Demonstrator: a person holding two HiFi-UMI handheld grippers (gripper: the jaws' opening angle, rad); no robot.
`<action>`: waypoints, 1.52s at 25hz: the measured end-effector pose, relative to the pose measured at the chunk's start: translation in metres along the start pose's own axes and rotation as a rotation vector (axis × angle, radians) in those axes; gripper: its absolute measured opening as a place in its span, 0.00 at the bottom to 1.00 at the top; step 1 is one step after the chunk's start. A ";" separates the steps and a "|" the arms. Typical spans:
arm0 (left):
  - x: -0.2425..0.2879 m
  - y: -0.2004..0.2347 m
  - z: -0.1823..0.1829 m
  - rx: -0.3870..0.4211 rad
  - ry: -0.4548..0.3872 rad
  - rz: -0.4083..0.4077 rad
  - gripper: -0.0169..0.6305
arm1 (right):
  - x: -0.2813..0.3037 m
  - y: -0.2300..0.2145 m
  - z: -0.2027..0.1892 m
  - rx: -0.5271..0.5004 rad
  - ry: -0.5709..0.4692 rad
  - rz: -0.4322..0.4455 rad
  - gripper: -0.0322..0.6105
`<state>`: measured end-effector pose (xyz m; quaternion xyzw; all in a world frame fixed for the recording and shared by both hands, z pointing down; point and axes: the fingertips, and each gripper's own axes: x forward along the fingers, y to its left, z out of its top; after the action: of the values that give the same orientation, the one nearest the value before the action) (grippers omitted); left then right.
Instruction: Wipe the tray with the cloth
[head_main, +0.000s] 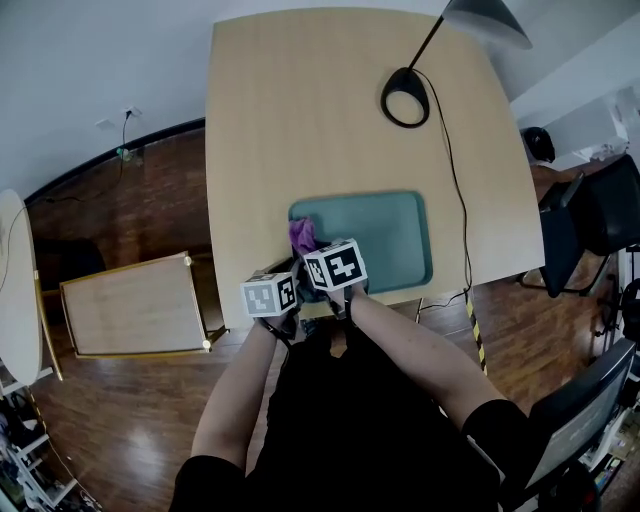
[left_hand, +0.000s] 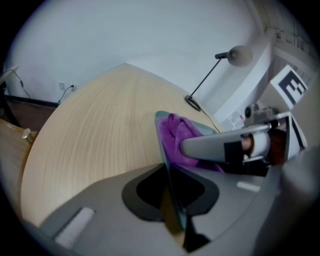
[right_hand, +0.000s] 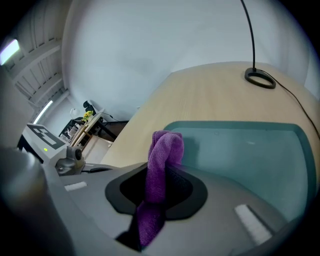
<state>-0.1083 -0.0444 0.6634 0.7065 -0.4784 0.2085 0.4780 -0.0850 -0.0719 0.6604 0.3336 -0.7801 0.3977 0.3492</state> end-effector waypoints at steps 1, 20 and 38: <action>0.000 0.000 0.000 -0.001 0.001 -0.002 0.12 | -0.002 -0.004 0.001 0.005 -0.007 -0.004 0.16; 0.005 0.007 -0.004 -0.001 -0.010 0.049 0.10 | -0.135 -0.228 -0.060 0.192 -0.079 -0.286 0.16; 0.006 0.002 0.001 -0.101 -0.007 -0.027 0.10 | -0.066 -0.084 -0.044 0.095 -0.032 -0.120 0.16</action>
<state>-0.1072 -0.0487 0.6681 0.6887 -0.4804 0.1751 0.5141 0.0293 -0.0571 0.6586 0.4022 -0.7445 0.4075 0.3434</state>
